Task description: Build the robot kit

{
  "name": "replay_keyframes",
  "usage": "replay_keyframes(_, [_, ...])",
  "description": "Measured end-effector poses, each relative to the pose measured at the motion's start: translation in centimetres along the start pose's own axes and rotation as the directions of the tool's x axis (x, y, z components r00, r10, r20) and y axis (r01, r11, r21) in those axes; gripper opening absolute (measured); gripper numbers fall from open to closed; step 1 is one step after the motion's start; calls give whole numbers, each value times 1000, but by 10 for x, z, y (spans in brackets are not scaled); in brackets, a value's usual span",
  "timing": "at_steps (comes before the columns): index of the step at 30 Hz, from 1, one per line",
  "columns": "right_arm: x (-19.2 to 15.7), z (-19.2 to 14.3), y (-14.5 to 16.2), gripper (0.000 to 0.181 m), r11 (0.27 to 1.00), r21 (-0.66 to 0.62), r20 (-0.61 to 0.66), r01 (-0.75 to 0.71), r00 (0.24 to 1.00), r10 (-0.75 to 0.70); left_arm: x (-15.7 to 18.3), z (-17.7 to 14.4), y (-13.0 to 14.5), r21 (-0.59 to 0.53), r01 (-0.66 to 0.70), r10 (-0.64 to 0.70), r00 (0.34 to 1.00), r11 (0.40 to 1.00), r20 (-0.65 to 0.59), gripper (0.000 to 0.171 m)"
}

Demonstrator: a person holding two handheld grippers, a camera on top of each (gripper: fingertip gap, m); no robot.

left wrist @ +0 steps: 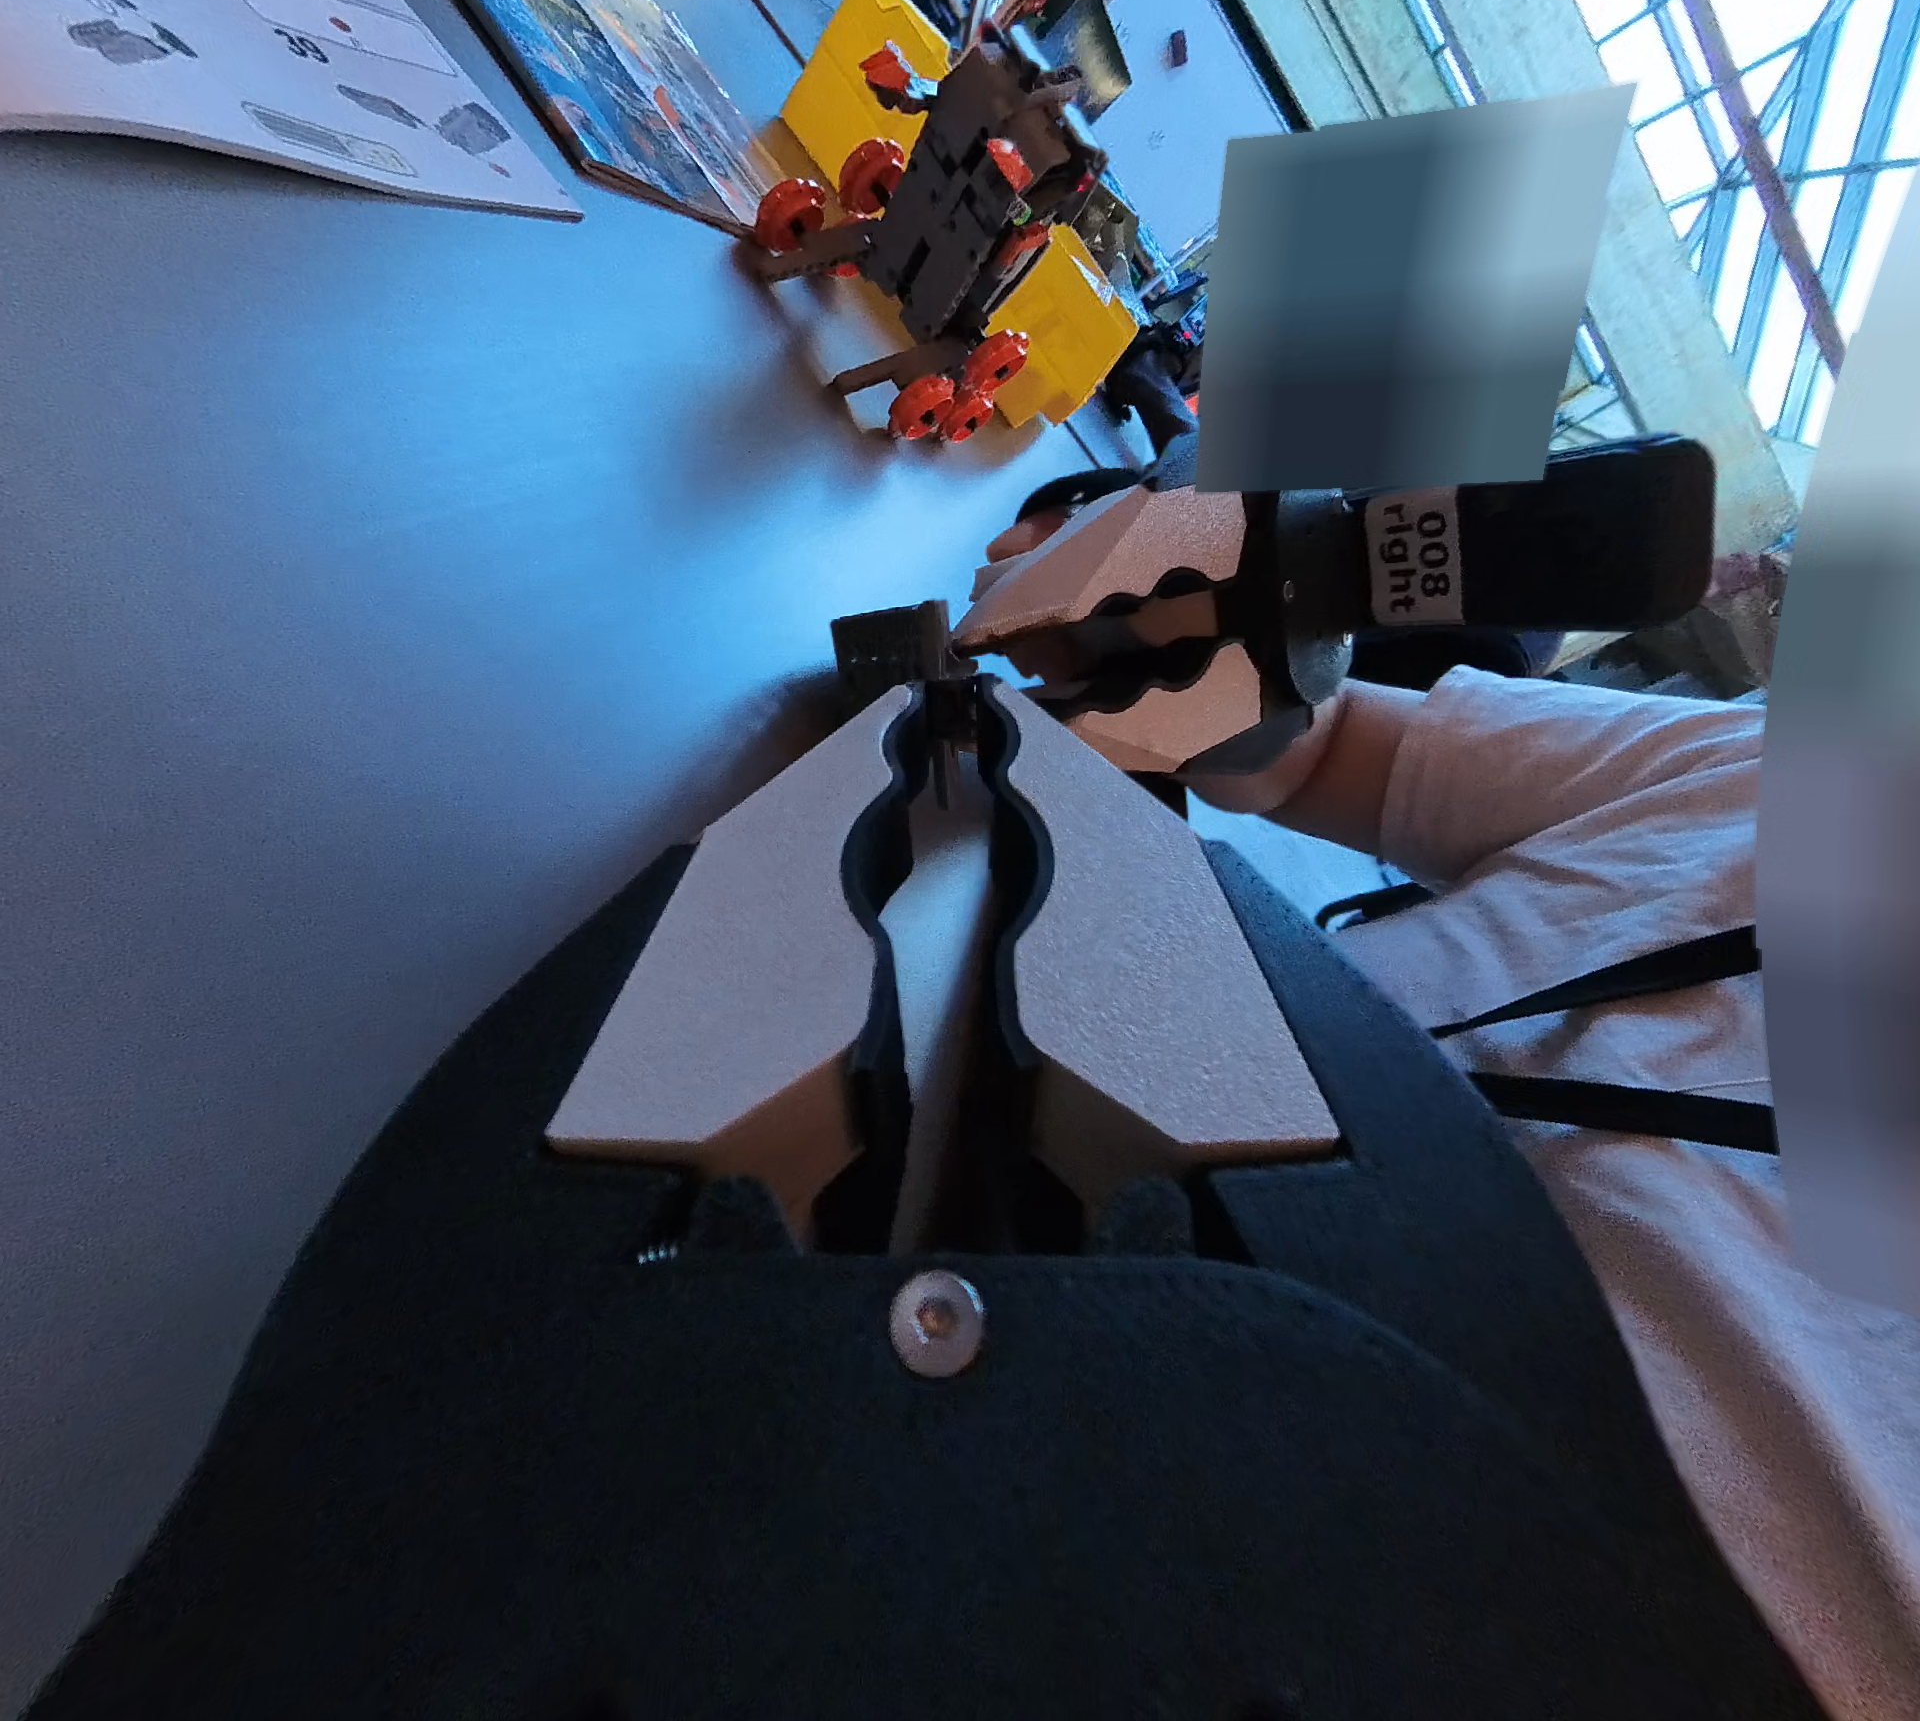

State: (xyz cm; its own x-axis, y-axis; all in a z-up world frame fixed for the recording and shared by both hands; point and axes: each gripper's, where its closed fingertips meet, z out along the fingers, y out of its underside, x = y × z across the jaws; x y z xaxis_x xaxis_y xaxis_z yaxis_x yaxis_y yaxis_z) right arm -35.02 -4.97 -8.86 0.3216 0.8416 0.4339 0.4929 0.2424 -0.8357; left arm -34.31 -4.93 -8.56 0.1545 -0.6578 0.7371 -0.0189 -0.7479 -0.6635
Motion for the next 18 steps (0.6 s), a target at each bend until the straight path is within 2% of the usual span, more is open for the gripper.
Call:
replay_keyframes(5, [1,-2,-2,13,999,28,28,-28,999,28,1,0,-1,10,22,-22,1000,1000,-21,6])
replay_keyframes(8, [2,-4,-3,13,999,41,19,3,1000,-3,3,2,-3,16,0,0,1000,1000,-27,6])
replay_keyframes(11, [3,-8,-10,12,996,83,0,36,999,-37,7,3,-3,21,16,-15,998,1000,-53,19])
replay_keyframes(13, [2,-8,-11,12,995,83,-7,63,998,-62,13,3,-2,13,34,-33,995,999,-95,8])
replay_keyframes(18, [0,-8,-12,13,993,86,-13,86,996,-86,14,1,0,9,31,-30,995,999,-97,7])
